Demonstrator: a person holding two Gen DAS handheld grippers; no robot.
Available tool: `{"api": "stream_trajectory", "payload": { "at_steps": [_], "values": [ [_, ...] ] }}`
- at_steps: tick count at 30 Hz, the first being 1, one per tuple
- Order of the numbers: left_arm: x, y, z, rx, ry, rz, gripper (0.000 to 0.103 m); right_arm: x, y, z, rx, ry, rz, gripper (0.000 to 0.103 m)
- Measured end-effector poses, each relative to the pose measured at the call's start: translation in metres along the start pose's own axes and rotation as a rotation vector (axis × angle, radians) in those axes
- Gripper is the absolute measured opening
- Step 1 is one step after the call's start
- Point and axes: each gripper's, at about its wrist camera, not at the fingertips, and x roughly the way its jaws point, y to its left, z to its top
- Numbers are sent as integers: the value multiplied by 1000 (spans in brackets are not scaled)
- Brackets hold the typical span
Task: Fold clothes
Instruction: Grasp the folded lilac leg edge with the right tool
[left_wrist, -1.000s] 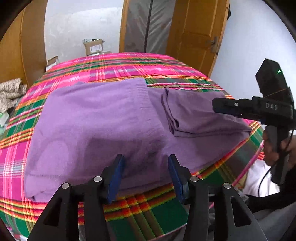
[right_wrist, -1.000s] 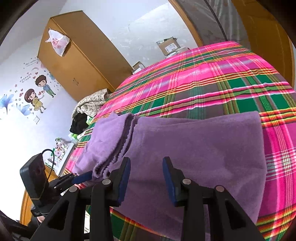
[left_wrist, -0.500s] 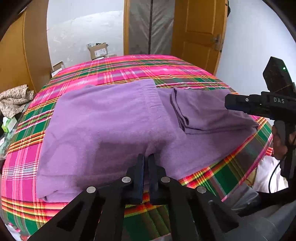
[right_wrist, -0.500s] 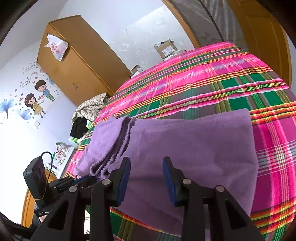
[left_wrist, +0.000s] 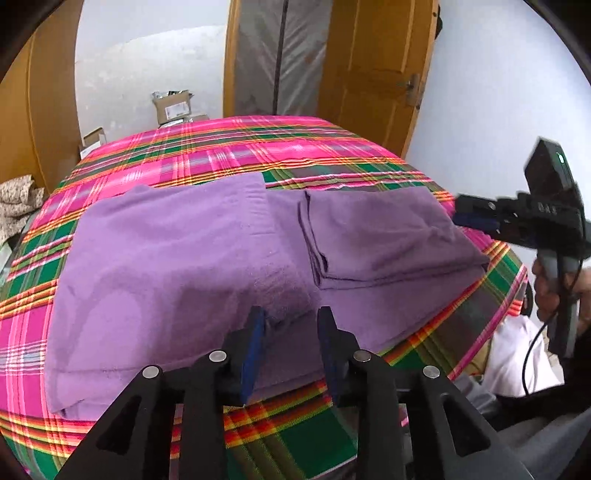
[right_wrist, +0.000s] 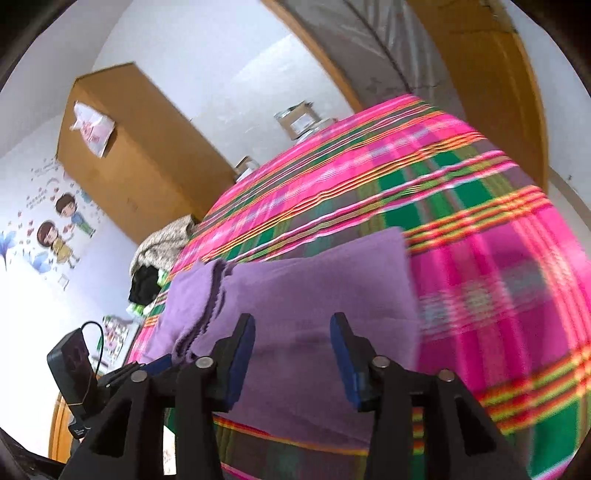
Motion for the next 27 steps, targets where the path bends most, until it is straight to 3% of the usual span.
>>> {"api": "stream_trajectory", "payload": {
  "at_steps": [6,11,16,24,27],
  "values": [
    [-8,1,12,-24,-51,-23,29,-18,-35,-10,118,-20,-34,46],
    [-6,0,15,-10,-34,-53,31,-18,-49,-17,176,6,-30,46],
    [-6,0,5,-11,0,-49,31,-12,-45,-21,167,38,9,48],
    [-9,-6,19,-18,-52,-76,31,-10,-41,-29,198,88,63,49],
    [-3,-8,23,-17,-47,-85,31,-9,-45,-30,243,90,75,41]
  ]
}}
